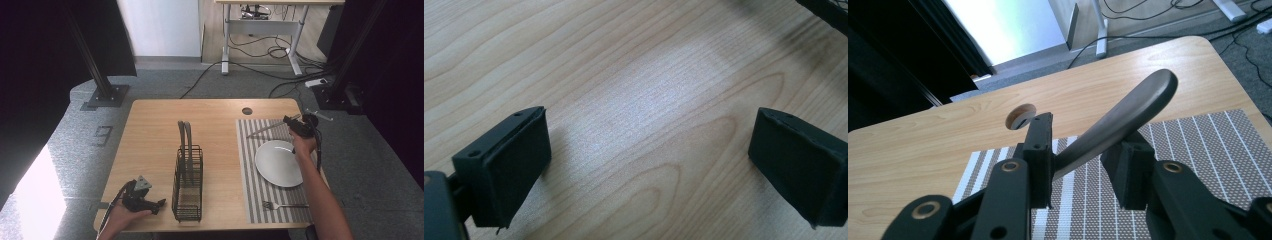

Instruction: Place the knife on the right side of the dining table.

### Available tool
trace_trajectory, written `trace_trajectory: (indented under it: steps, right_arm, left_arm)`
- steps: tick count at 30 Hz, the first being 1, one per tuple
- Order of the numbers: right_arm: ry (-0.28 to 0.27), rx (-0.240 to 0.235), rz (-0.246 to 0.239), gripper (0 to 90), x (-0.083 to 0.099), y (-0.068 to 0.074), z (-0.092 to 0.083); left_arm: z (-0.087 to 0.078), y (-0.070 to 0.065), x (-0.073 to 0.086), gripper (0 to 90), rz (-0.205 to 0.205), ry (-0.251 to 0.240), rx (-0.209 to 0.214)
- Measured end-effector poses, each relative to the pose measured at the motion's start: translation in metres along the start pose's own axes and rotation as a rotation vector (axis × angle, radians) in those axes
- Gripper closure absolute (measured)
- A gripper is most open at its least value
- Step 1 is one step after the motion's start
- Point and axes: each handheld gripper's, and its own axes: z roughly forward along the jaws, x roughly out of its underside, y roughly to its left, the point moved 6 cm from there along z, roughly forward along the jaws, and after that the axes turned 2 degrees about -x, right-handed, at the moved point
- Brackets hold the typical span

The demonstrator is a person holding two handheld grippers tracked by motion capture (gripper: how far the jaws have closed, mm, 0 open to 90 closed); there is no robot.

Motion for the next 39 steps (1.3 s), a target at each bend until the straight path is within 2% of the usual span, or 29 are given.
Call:
trace_trajectory:
  steps: [8, 12, 14, 23, 39]
  right_arm:
    - [0.03, 0.015, 0.043, 60.9, 0.009, -0.011, 0.002]
    - [0.06, 0.02, 0.098, 59.6, 0.015, -0.021, 0.005]
    - [0.064, 0.02, 0.107, 59.4, 0.016, -0.022, 0.005]
    - [0.084, 0.038, 0.106, 56.4, 0.02, -0.026, 0.008]
    - [0.119, 0.053, 0.174, 53.7, 0.029, -0.038, 0.016]
  left_arm:
    - [0.0, 0.0, 0.0, 3.3, 0.0, 0.0, 0.0]
    - [0.0, 0.0, 0.0, 3.3, 0.0, 0.0, 0.0]
    - [0.0, 0.0, 0.0, 3.3, -0.001, 0.0, 0.0]
    - [0.0, 0.0, 0.0, 3.3, 0.001, 0.001, 0.001]
    - [0.0, -0.001, 0.0, 3.3, 0.002, 0.001, 0.002]
